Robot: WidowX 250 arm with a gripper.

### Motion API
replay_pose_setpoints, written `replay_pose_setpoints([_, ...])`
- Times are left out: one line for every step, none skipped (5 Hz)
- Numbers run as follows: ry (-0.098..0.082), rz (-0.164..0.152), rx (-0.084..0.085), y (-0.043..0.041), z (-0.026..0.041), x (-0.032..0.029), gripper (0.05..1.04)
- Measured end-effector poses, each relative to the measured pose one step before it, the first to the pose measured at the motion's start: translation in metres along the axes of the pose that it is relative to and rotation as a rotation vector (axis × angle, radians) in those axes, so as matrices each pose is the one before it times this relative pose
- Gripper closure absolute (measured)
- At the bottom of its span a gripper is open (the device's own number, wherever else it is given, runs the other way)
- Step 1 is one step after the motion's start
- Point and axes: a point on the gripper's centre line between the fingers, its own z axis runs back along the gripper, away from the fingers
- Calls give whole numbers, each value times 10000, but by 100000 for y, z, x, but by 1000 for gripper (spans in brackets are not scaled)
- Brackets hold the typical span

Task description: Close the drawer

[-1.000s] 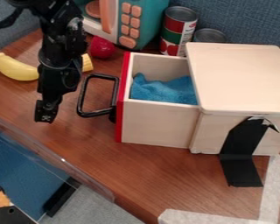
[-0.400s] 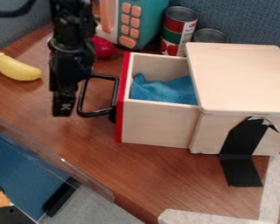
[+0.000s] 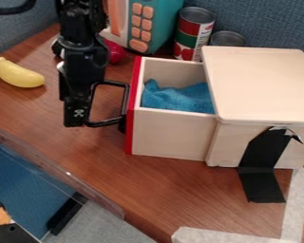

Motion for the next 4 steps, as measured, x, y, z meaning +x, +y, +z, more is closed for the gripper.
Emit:
replay_pose_setpoints([82, 36, 76, 5, -584, 11, 83])
replay_pose_setpoints([74, -97, 97, 185, -42, -137, 83])
replay_pose_setpoints([-240, 358, 133, 1266, 238, -1010, 83])
replay_pose_setpoints([-28, 149, -186, 698, 296, -63, 83])
